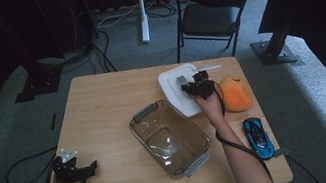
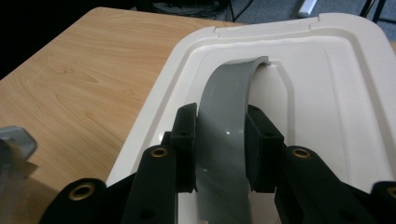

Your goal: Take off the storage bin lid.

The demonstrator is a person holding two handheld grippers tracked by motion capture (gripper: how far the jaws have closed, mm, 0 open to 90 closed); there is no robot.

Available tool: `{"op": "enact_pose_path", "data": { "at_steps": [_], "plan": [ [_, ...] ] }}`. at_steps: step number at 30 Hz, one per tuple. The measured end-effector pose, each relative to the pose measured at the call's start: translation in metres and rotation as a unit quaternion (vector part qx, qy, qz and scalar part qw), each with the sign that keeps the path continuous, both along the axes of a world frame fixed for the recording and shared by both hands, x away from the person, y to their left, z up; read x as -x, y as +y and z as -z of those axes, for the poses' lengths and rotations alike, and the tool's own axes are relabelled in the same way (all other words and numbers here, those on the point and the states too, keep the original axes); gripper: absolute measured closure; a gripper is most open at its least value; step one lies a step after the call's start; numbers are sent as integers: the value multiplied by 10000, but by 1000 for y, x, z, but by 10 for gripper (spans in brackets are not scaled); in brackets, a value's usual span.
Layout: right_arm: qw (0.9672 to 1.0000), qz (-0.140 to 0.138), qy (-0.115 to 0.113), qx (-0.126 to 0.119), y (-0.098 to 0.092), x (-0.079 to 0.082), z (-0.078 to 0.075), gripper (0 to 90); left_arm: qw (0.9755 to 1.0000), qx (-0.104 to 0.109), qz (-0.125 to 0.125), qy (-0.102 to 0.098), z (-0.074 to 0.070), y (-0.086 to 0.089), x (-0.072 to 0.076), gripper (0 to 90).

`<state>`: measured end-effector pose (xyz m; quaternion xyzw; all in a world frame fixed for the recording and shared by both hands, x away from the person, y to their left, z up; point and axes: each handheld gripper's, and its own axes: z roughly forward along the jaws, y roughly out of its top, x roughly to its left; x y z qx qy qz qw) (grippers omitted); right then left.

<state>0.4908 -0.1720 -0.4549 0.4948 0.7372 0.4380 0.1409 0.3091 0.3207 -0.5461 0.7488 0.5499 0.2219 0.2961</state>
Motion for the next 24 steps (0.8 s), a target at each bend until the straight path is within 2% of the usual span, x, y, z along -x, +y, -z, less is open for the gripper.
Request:
{"op": "enact_pose_path", "data": {
  "at_steps": [4,13,21,24],
  "plan": [
    [9999,-5,129,-30,0,-1,13,684,10000,-4,-1,-2,0,0,0,13],
    [9996,3,297,35,4,-5,29,683,10000,-8,15,-2,0,0,0,13],
    [9980,4,610,140,7,-5,50,679,10000,-7,16,-3,0,0,0,13],
    [9976,15,659,219,8,-4,55,660,10000,-10,17,-4,0,0,0,13]
  ]
}}
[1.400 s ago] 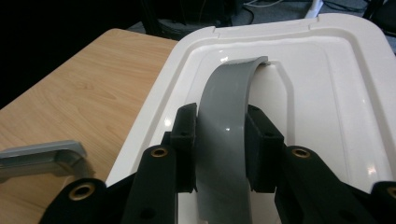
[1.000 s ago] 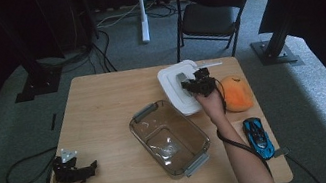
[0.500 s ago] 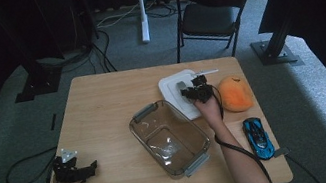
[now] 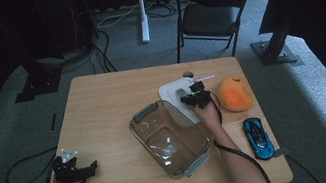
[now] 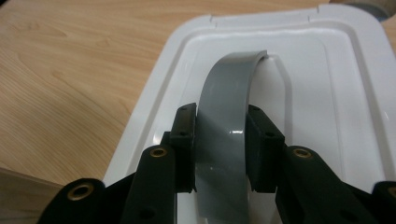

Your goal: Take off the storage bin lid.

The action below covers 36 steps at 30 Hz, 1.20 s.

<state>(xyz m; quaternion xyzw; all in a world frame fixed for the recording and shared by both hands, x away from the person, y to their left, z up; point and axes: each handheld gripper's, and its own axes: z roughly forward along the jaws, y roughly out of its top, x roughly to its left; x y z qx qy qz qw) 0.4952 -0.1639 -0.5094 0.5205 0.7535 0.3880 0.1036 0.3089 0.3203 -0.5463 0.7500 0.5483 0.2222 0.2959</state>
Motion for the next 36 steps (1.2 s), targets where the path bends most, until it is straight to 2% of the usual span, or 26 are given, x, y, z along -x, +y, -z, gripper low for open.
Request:
{"op": "enact_pose_path", "data": {
  "at_steps": [4,13,18,21,23,28,36],
  "plan": [
    [10000,14,33,-20,-1,1,0,518,10000,-1,1,0,0,0,0,13],
    [10000,-26,8,35,-7,9,-16,387,10000,-1,0,1,0,0,0,13],
    [9999,-134,16,-50,-9,12,-24,276,10000,-3,1,1,0,0,0,13],
    [9997,-176,25,143,-7,14,-28,184,10000,0,0,1,0,0,0,13],
    [9996,-193,61,180,-7,14,-32,175,10000,-2,0,0,0,0,0,13],
    [9998,-128,-32,122,-11,18,-42,119,10000,-1,0,1,0,0,0,13],
    [9999,-60,-142,15,-25,25,-54,112,10000,-1,0,0,0,0,0,13]
  ]
}}
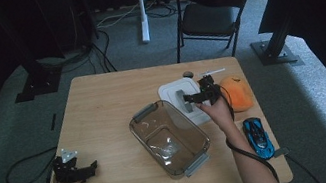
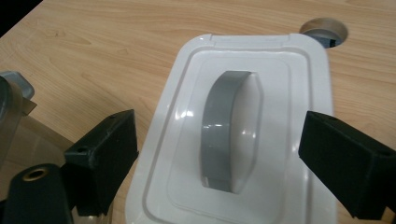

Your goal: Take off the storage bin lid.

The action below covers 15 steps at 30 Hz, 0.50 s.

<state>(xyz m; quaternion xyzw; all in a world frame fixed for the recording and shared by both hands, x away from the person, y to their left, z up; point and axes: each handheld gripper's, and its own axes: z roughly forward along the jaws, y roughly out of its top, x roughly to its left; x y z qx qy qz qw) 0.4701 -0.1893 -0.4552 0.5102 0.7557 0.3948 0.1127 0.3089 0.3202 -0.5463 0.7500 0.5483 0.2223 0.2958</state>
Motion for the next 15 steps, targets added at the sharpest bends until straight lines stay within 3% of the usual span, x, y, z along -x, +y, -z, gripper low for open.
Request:
{"op": "enact_pose_path", "data": {
  "at_steps": [15],
  "plan": [
    [9991,339,-241,83,-35,12,-18,128,10000,2,-9,3,0,0,0,13]
  ]
}}
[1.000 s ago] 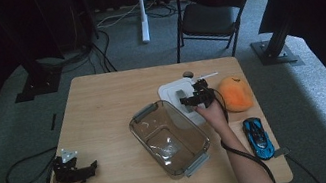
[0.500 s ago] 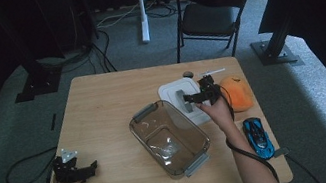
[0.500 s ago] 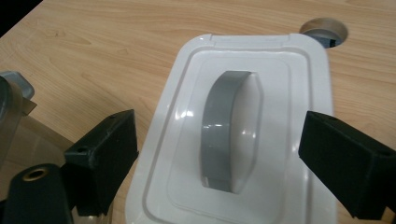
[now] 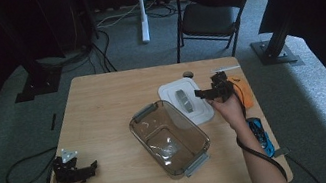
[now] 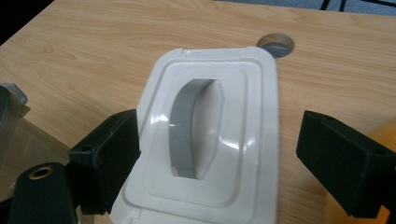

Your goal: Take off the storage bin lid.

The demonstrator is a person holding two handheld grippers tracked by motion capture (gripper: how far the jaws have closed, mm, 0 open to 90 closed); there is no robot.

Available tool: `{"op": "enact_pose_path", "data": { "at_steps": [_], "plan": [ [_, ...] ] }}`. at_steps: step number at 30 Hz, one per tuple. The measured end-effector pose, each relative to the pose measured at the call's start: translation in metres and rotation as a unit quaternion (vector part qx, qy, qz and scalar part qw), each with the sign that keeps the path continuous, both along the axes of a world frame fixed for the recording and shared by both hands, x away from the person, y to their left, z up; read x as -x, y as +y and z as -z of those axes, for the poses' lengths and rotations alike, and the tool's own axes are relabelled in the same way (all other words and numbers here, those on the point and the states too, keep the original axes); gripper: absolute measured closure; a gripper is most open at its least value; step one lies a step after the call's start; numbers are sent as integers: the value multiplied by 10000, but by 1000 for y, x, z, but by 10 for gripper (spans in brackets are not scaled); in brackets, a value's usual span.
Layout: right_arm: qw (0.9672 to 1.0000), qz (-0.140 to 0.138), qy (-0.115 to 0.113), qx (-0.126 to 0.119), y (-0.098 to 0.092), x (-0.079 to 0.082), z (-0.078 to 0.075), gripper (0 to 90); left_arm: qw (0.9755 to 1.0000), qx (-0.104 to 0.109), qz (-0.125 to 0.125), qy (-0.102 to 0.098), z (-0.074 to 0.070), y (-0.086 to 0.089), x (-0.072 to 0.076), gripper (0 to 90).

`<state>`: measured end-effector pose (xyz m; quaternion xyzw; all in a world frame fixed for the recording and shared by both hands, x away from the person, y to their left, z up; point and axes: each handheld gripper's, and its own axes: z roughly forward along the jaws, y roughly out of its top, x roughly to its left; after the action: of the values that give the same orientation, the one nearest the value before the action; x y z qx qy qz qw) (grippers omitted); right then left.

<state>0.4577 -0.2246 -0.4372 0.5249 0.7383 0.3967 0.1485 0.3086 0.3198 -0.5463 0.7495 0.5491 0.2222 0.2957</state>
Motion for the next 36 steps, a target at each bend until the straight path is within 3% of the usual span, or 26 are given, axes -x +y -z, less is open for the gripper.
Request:
{"op": "enact_pose_path", "data": {
  "at_steps": [18,36],
  "plan": [
    [9985,535,-63,73,-54,15,-9,129,10000,-2,1,1,0,0,0,13],
    [9939,1103,50,-63,-105,30,1,132,10000,2,-3,0,0,0,0,13]
  ]
}}
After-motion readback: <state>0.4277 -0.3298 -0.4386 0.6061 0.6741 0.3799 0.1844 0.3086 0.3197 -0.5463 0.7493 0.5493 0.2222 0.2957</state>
